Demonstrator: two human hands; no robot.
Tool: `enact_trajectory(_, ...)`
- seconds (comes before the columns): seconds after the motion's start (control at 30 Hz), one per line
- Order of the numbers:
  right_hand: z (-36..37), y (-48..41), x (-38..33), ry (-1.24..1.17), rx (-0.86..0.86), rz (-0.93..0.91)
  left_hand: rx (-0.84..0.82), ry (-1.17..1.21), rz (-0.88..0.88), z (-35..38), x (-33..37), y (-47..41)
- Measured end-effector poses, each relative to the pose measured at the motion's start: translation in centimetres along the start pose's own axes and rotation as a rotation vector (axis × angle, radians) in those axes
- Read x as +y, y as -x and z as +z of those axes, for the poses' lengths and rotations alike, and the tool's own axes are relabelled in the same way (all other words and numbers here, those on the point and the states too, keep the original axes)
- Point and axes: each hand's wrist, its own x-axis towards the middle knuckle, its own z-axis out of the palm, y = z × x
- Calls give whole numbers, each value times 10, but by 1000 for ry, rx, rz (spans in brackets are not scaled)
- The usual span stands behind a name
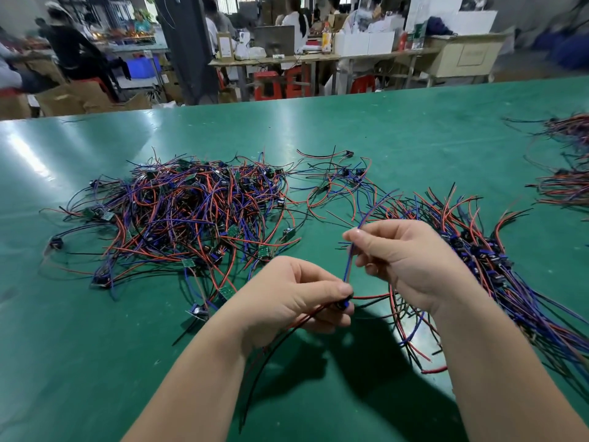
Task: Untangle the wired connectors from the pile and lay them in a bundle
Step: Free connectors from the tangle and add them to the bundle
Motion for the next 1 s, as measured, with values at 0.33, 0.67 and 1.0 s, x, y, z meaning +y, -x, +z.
enact_trajectory(0.33,-15,-7,-8,-274,152,-21,-84,-66,-100,2,-2,-1)
enact_trajectory(0.67,-18,-10,-9,-183,313,45,-232,-160,-94,-1,-1,4)
enact_trajectory(1.0,-15,-9,-6,-261,-16,114,-210,230,226,-7,1,1)
